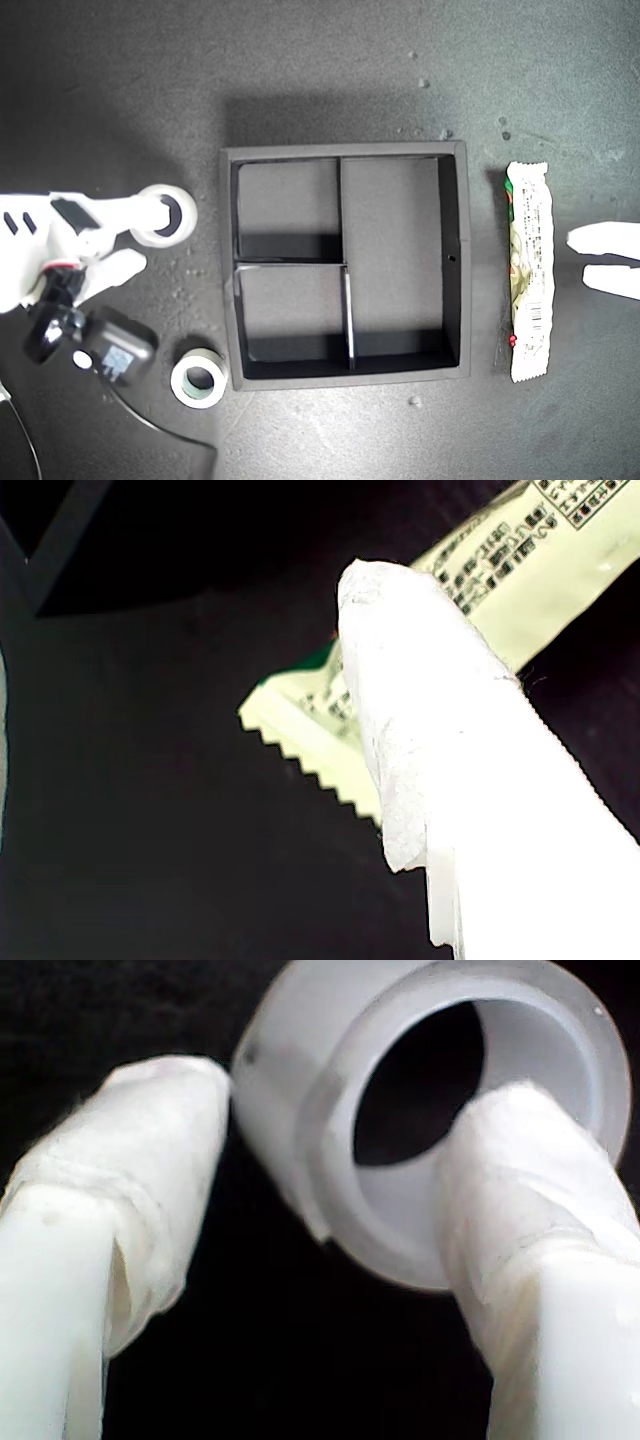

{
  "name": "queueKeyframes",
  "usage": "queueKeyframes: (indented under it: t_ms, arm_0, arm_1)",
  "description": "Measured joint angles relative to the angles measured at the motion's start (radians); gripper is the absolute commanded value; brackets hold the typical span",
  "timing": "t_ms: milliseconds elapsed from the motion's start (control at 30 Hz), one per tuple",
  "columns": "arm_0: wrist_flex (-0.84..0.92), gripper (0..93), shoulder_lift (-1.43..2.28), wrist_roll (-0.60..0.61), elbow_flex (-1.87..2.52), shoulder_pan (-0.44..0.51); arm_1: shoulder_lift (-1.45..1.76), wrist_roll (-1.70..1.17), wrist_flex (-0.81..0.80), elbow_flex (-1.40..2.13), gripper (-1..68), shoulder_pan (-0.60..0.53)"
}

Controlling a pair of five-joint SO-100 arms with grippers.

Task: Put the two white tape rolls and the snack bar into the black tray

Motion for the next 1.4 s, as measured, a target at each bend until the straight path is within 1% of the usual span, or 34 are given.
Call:
queueKeyframes:
  t_ms: [167,267,400,533,633,700,833,1000,1167,1300,1400]
  arm_0:
    - [-0.005,16.3,-0.087,0.000,-0.031,-0.002]
    - [-0.017,16.1,-0.158,0.000,-0.064,-0.005]
    - [-0.026,14.7,-0.267,0.000,-0.121,-0.026]
    - [-0.037,11.7,-0.367,-0.002,-0.160,-0.058]
    - [-0.038,9.4,-0.449,-0.002,-0.209,-0.075]
    - [-0.029,8.8,-0.508,-0.002,-0.259,-0.081]
    - [0.000,7.5,-0.575,0.006,-0.325,-0.081]
    - [0.015,1.4,-0.565,0.002,-0.328,-0.107]
    - [0.028,0.1,-0.483,0.005,-0.273,-0.133]
    - [0.051,0.0,-0.357,0.009,-0.224,-0.129]
    - [0.086,0.0,-0.225,0.009,-0.206,-0.123]
  arm_1:
    - [-0.091,0.000,0.023,-0.071,21.6,-0.008]
    - [-0.239,0.000,0.080,-0.175,21.8,-0.015]
    - [-0.474,0.000,0.244,-0.362,21.8,-0.026]
    - [-0.614,0.000,0.425,-0.488,24.3,-0.034]
    - [-0.660,-0.026,0.488,-0.518,24.5,-0.046]
    - [-0.693,-0.129,0.497,-0.531,24.2,-0.040]
    - [-0.821,-0.212,0.480,-0.583,23.8,-0.061]
    - [-1.055,-0.262,0.476,-0.735,24.3,-0.058]
    - [-1.227,-0.282,0.491,-0.851,23.6,-0.060]
    - [-1.262,-0.282,0.492,-0.859,20.5,-0.063]
    - [-1.266,-0.276,0.457,-0.853,18.9,-0.069]
